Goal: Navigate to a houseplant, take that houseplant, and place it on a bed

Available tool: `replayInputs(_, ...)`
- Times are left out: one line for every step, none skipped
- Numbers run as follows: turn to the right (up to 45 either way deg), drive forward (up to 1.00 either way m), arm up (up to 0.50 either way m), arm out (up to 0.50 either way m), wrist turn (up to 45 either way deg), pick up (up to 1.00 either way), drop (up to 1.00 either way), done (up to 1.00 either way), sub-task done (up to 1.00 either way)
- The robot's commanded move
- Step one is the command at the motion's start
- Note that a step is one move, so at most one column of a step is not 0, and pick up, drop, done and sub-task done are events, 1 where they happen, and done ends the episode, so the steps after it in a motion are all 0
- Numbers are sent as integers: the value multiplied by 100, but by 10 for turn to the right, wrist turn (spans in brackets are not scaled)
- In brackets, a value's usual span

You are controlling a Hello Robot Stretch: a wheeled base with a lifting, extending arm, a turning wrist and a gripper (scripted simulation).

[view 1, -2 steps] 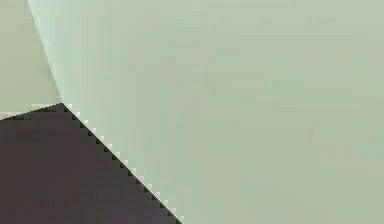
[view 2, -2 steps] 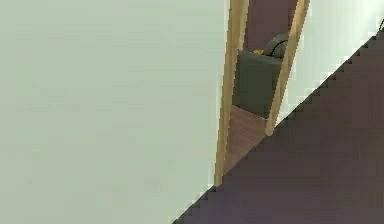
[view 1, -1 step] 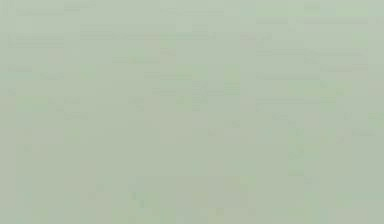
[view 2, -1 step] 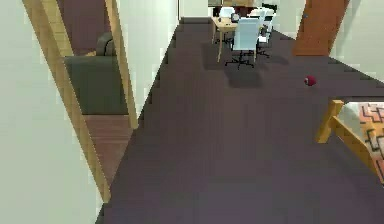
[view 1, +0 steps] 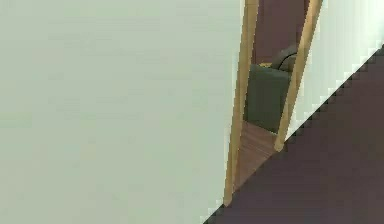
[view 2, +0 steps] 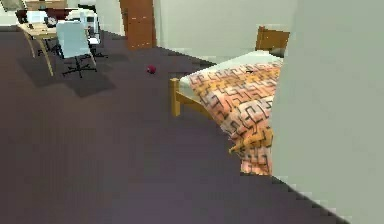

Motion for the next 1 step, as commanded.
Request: replayInputs(450, 0, 0, 0, 0, 0, 0, 0, 0)
